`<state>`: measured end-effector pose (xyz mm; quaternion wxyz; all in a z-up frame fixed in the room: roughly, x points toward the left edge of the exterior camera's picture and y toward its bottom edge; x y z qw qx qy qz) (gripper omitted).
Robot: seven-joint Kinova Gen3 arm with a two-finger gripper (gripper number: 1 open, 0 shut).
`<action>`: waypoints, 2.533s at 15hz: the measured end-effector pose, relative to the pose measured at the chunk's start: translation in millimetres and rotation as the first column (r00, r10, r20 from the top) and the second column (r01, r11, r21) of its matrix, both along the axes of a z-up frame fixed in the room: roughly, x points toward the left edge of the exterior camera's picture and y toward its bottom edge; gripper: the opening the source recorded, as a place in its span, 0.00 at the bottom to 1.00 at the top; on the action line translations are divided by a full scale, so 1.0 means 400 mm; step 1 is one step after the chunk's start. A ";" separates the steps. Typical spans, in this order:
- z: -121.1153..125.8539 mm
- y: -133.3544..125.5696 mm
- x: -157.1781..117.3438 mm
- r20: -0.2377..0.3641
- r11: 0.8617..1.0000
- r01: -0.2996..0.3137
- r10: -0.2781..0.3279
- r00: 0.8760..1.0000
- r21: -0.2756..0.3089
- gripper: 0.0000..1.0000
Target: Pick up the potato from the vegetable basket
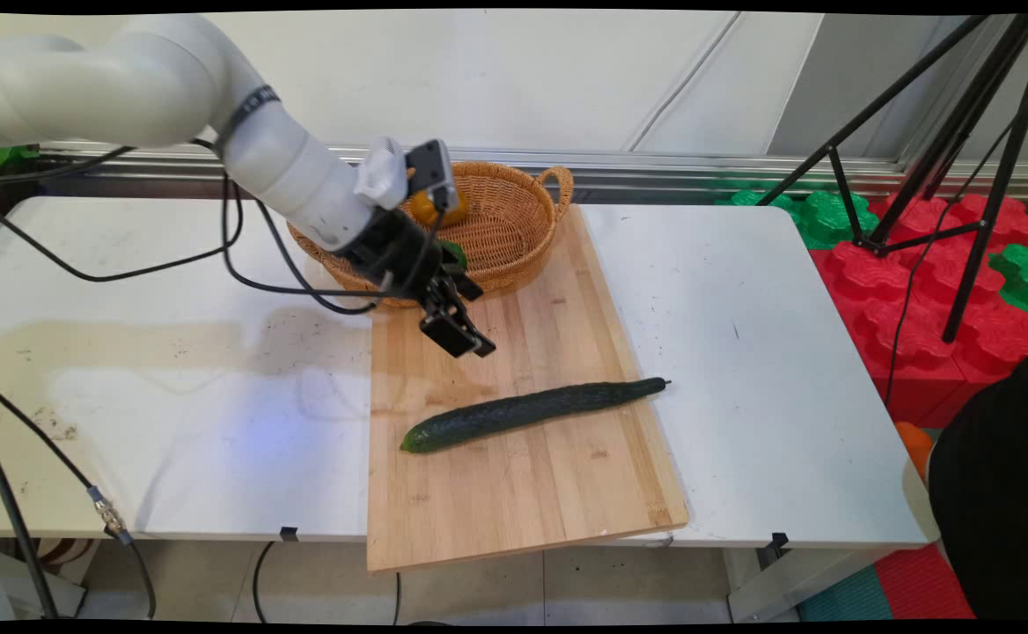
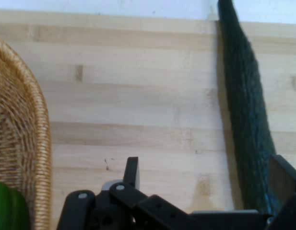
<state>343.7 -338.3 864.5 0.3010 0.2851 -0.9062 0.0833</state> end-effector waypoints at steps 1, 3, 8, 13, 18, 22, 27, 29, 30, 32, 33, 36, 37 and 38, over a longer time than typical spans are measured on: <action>0.019 0.008 0.013 -0.010 1.000 0.006 -0.006 1.000 -0.014 1.00; 0.052 0.026 0.039 -0.029 0.999 0.016 -0.017 0.999 -0.039 1.00; 0.115 0.067 0.090 -0.068 0.996 0.025 -0.031 0.997 -0.085 1.00; 0.173 0.111 0.138 -0.100 0.992 0.034 -0.046 0.994 -0.123 1.00; 0.208 0.133 0.167 -0.118 0.989 0.030 -0.047 0.992 -0.143 1.00; 0.226 0.128 0.194 -0.107 0.987 -0.002 -0.015 0.994 -0.159 1.00; 0.229 0.081 0.266 -0.029 0.978 -0.084 0.080 0.996 -0.191 1.00; 0.223 0.059 0.292 0.001 0.974 -0.105 0.107 0.994 -0.203 1.00; 0.218 0.045 0.305 0.019 0.970 -0.116 0.123 0.992 -0.212 1.00; 0.205 0.009 0.333 0.066 0.962 -0.136 0.155 0.986 -0.236 1.00; 0.197 -0.007 0.342 0.087 0.959 -0.140 0.166 0.982 -0.245 1.00; 0.164 -0.064 0.364 0.151 0.951 -0.145 0.191 0.970 -0.273 1.00; 0.157 -0.076 0.367 0.162 0.950 -0.146 0.196 0.967 -0.278 1.00; 0.145 -0.094 0.370 0.176 0.948 -0.147 0.202 0.964 -0.282 1.00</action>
